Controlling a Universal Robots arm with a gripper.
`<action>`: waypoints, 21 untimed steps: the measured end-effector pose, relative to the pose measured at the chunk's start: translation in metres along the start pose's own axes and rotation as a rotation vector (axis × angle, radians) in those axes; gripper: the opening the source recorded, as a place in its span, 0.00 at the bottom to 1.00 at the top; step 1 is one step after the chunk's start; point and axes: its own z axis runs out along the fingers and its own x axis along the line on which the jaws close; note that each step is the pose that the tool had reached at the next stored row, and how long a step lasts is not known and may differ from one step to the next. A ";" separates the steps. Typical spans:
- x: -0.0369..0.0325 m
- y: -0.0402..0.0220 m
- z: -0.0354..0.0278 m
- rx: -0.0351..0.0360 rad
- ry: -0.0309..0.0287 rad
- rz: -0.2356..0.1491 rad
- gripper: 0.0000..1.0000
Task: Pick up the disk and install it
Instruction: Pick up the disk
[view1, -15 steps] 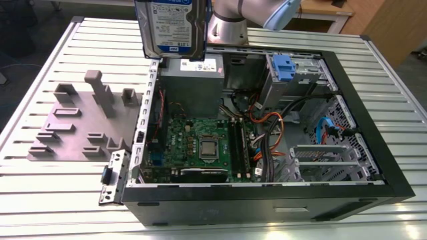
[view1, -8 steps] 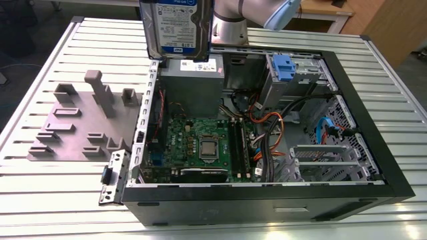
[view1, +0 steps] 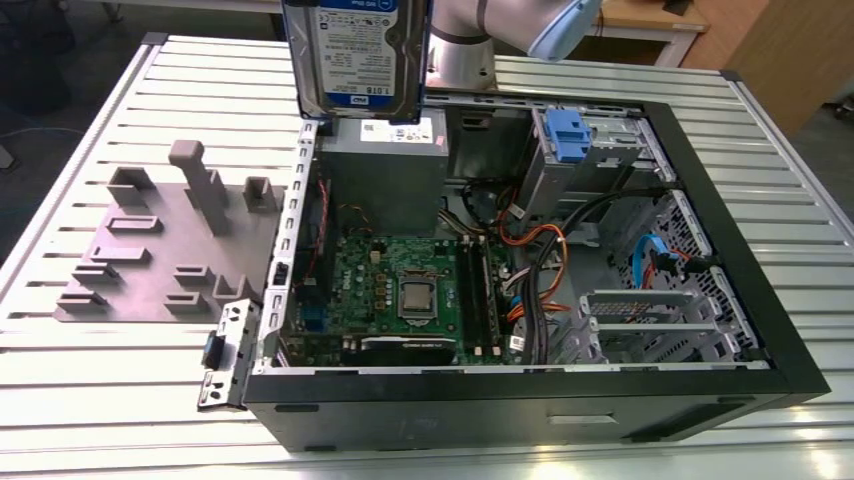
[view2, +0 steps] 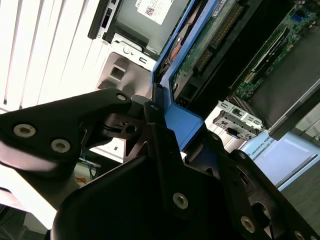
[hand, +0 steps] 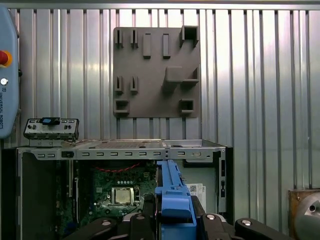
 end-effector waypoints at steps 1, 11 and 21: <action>0.0000 0.0000 0.0000 -0.0001 0.0000 0.000 0.37; -0.0002 -0.0048 0.0000 0.0000 0.0001 0.000 0.37; 0.0022 -0.0137 0.0003 0.0000 0.0000 0.000 0.37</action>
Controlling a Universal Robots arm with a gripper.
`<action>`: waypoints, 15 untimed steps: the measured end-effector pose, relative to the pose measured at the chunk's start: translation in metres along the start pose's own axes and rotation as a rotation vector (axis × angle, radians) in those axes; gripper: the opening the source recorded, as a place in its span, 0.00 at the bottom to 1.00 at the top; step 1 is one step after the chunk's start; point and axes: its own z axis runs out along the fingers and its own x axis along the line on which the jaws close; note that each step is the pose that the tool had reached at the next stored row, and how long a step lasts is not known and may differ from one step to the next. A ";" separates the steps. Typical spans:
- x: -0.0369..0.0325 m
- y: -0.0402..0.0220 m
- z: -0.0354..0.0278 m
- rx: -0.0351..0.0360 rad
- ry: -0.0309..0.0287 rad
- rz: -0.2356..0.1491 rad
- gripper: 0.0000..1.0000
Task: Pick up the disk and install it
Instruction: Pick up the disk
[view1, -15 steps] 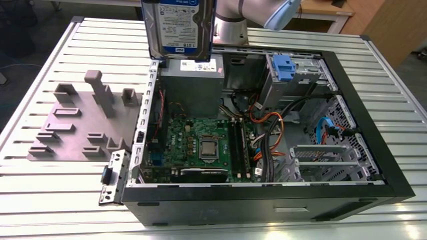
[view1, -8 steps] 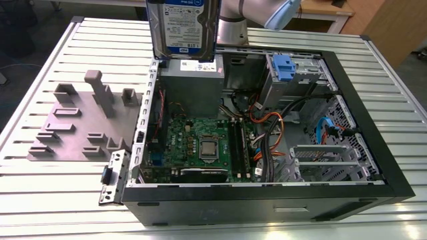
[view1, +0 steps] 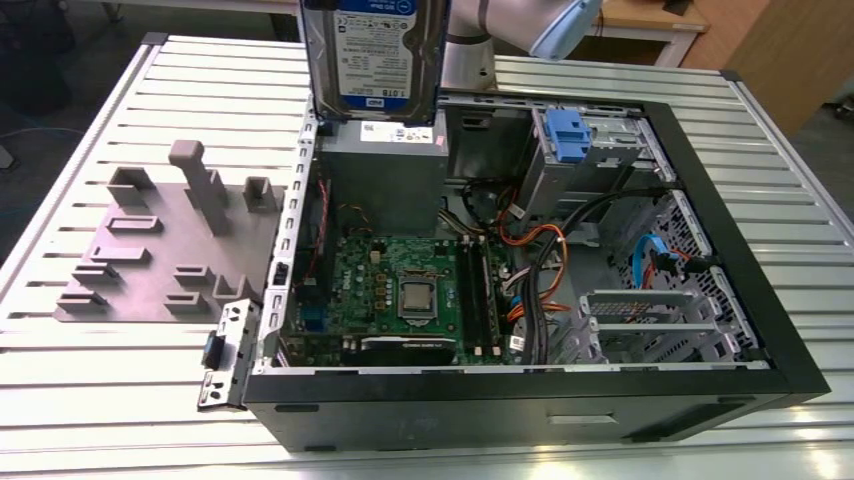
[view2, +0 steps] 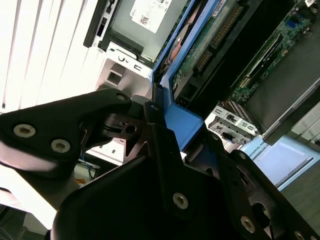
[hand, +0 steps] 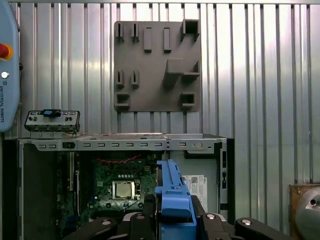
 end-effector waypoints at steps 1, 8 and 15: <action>0.0013 -0.0004 0.0000 -0.0001 0.0000 0.000 0.37; 0.0164 -0.0034 0.0007 0.0000 0.0000 0.000 0.37; 0.0206 -0.0208 0.0020 -0.0001 0.0001 0.000 0.37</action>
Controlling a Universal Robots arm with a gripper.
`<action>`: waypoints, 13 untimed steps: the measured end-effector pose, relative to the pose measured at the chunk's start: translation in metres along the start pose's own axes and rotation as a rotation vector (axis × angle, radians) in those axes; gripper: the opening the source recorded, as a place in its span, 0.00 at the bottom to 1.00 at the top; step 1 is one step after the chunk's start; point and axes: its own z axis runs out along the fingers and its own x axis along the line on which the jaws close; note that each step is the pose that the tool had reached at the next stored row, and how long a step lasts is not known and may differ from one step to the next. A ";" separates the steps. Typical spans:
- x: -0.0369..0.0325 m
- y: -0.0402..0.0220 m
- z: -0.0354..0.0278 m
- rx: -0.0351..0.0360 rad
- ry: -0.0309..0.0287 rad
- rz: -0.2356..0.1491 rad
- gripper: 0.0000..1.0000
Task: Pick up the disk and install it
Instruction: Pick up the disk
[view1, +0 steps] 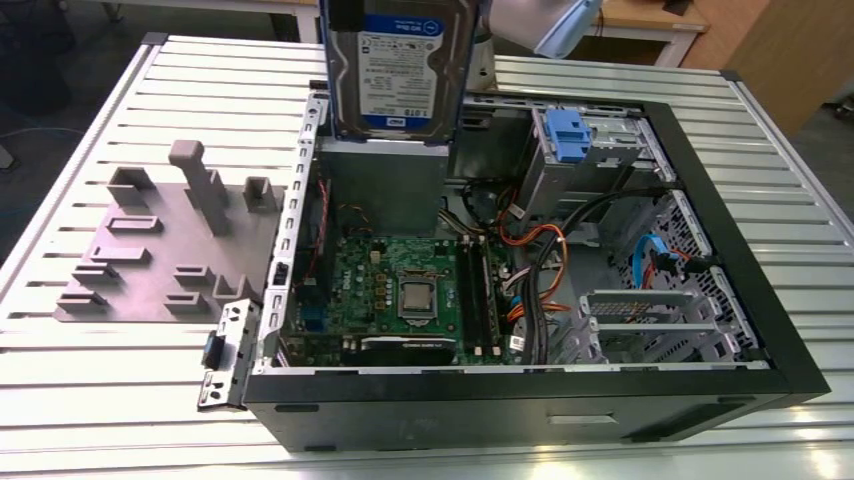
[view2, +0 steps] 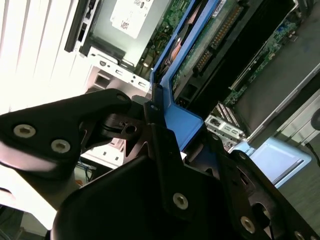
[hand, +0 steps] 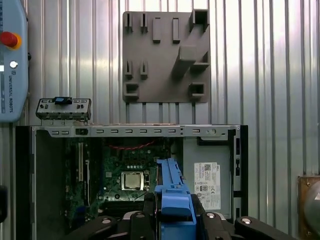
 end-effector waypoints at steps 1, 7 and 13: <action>0.0002 -0.0024 0.0003 0.0000 0.0000 0.000 0.37; 0.0098 -0.0076 0.0026 -0.0001 0.0000 0.000 0.37; 0.0161 -0.0203 0.0056 0.0000 0.0000 0.000 0.37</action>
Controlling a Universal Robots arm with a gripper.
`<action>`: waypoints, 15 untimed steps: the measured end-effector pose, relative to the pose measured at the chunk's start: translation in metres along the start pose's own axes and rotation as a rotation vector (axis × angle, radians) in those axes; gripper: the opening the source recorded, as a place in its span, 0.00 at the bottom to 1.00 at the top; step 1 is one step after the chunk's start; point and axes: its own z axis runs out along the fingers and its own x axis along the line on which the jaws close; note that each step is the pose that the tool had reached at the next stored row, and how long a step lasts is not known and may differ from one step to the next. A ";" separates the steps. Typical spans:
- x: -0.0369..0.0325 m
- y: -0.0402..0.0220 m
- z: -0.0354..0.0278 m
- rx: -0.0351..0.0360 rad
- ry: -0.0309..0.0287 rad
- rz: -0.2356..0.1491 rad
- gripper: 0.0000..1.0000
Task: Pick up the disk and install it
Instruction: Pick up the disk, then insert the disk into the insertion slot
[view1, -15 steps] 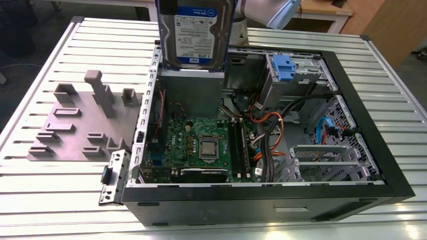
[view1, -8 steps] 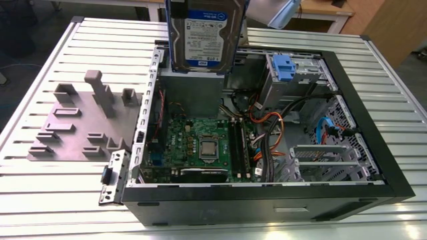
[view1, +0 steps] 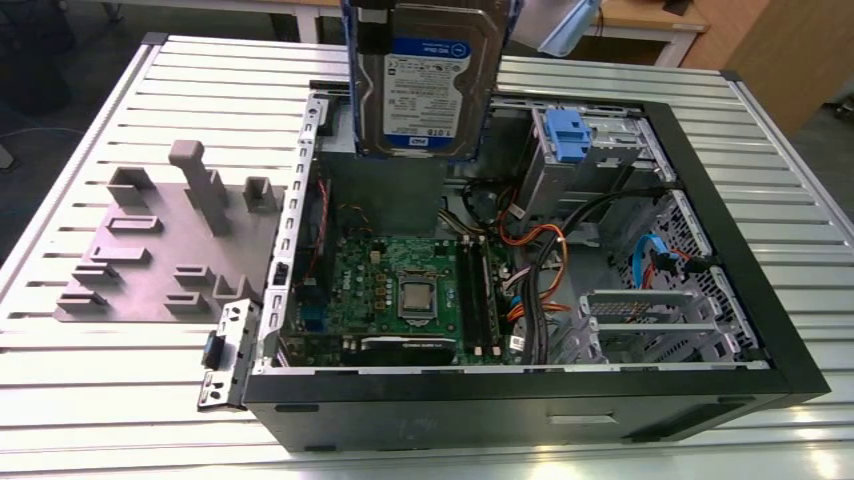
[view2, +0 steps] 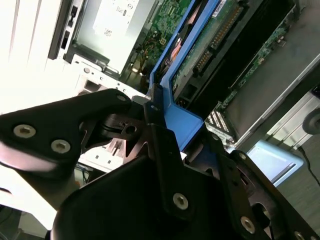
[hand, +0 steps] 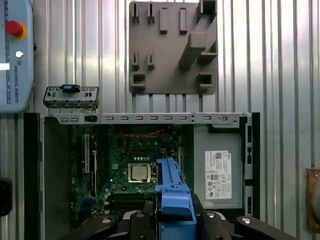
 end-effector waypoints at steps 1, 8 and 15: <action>0.0004 -0.0032 0.0004 0.0000 0.0000 0.000 0.37; 0.0020 -0.0285 0.0032 0.0000 0.0000 0.000 0.37; 0.0027 -0.0356 0.0038 0.0000 0.0000 0.000 0.37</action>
